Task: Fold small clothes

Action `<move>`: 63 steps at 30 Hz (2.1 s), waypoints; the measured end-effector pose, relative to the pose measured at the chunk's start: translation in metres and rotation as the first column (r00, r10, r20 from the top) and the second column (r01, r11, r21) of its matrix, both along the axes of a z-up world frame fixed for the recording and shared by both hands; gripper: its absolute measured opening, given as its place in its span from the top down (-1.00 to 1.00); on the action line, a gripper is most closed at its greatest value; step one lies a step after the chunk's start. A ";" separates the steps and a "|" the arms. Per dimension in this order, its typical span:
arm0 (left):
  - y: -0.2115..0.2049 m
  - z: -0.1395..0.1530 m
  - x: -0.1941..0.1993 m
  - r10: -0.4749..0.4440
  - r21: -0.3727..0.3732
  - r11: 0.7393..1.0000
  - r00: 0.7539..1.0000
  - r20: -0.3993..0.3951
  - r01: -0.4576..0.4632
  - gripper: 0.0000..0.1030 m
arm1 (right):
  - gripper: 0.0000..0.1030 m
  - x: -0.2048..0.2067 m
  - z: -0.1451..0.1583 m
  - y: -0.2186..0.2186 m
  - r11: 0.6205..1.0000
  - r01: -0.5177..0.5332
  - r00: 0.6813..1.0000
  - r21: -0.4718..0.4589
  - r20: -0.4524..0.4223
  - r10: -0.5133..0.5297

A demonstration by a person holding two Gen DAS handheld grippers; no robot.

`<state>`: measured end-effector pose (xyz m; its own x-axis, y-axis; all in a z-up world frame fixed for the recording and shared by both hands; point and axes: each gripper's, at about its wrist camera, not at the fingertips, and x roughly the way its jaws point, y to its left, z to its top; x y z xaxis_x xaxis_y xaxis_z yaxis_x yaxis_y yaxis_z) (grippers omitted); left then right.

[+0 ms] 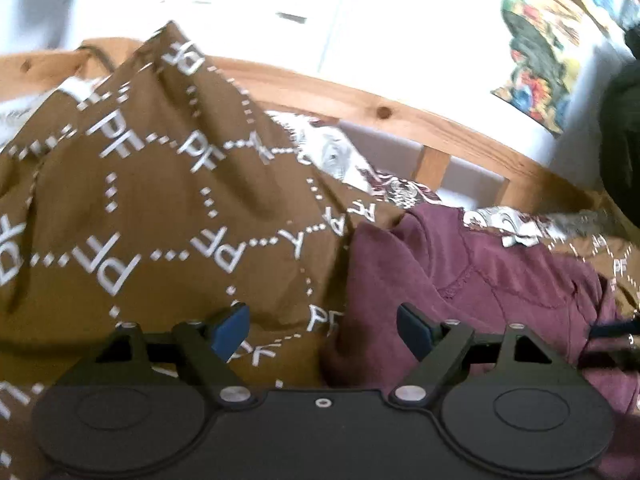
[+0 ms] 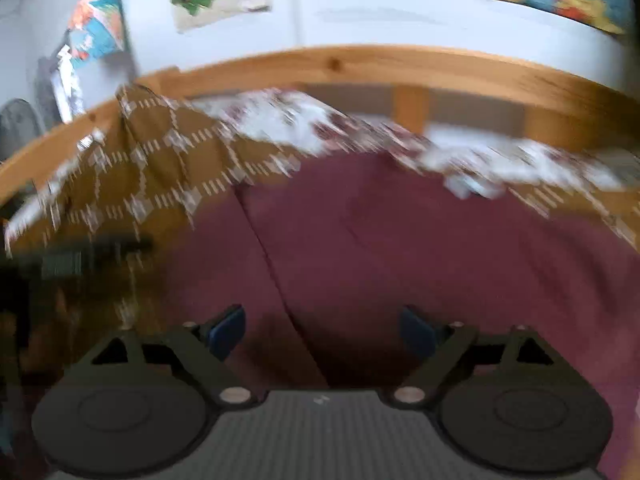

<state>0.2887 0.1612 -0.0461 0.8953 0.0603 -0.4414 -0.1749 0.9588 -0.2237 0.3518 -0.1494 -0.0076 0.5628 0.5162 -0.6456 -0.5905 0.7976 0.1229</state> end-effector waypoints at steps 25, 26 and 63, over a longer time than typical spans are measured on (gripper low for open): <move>-0.010 -0.003 0.011 -0.112 0.050 0.992 0.987 -0.117 0.118 -0.48 | 0.90 -0.107 -0.021 -0.125 0.874 0.406 0.909 0.267 -0.214 -0.357; -0.012 -0.003 0.012 -0.116 0.061 0.990 0.986 -0.120 0.124 -0.48 | 0.90 -0.109 -0.023 -0.129 0.865 0.419 0.901 0.274 -0.243 -0.360; 0.031 -0.021 -0.002 -0.160 -0.365 0.922 0.986 -0.051 0.130 1.00 | 0.96 0.092 0.000 0.168 0.986 -0.146 0.988 0.085 -0.032 0.149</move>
